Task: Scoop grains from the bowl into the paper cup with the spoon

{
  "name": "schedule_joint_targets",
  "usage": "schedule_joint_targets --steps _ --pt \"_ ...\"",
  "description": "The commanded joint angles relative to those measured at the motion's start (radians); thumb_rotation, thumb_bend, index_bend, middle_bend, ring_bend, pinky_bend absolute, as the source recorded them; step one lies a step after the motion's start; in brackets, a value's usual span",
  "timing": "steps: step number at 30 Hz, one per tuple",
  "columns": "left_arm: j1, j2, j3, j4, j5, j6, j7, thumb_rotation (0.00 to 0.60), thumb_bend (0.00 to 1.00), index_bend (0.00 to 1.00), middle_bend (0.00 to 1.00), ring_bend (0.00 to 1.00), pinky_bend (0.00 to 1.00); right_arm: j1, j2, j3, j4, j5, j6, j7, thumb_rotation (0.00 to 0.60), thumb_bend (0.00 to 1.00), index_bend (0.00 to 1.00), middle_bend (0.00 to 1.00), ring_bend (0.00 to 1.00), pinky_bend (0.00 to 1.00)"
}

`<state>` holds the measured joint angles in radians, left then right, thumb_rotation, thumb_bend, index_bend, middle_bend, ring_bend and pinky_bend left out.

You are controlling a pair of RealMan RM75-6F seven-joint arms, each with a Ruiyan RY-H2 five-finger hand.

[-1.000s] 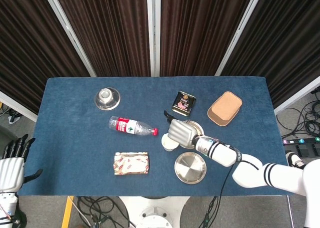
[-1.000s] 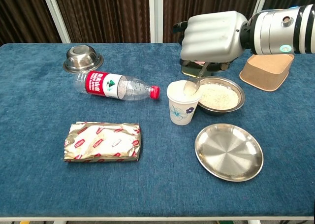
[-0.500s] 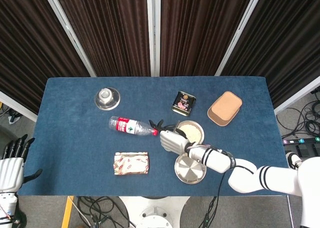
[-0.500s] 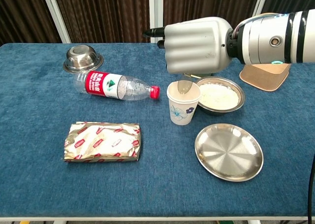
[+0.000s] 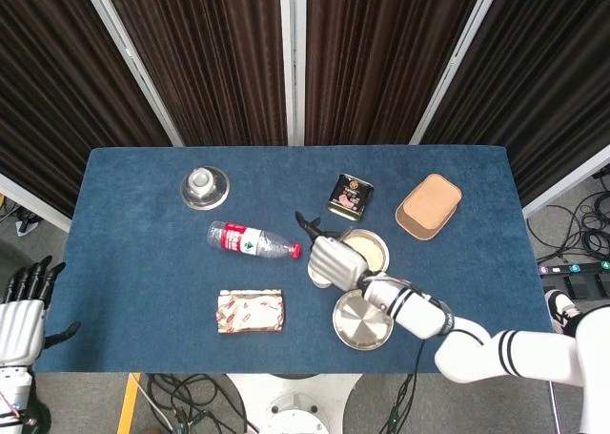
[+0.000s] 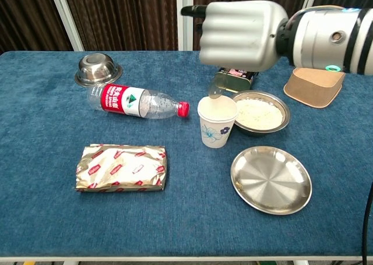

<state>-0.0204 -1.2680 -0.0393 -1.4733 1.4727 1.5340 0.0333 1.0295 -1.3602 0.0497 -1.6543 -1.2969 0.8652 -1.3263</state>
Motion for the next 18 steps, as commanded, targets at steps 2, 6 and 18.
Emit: schedule_joint_targets --steps 2,6,18 --pt "-0.003 0.002 -0.004 -0.002 0.004 0.002 -0.001 0.6 0.17 0.16 0.14 0.09 0.07 -0.119 0.037 -0.003 -0.003 -0.042 0.119 0.35 0.6 0.33 0.66 0.62 0.29 0.0" --pt "-0.005 0.005 -0.007 -0.006 0.003 0.003 0.003 0.6 0.17 0.16 0.14 0.09 0.07 -0.208 0.038 -0.022 0.035 -0.069 0.172 0.67 0.6 0.33 0.66 0.62 0.29 0.0" --pt "-0.018 0.017 -0.01 -0.03 0.019 0.003 0.034 0.6 0.17 0.16 0.14 0.09 0.07 -0.402 -0.05 -0.107 0.222 -0.28 0.396 1.252 0.6 0.33 0.66 0.62 0.29 0.0"
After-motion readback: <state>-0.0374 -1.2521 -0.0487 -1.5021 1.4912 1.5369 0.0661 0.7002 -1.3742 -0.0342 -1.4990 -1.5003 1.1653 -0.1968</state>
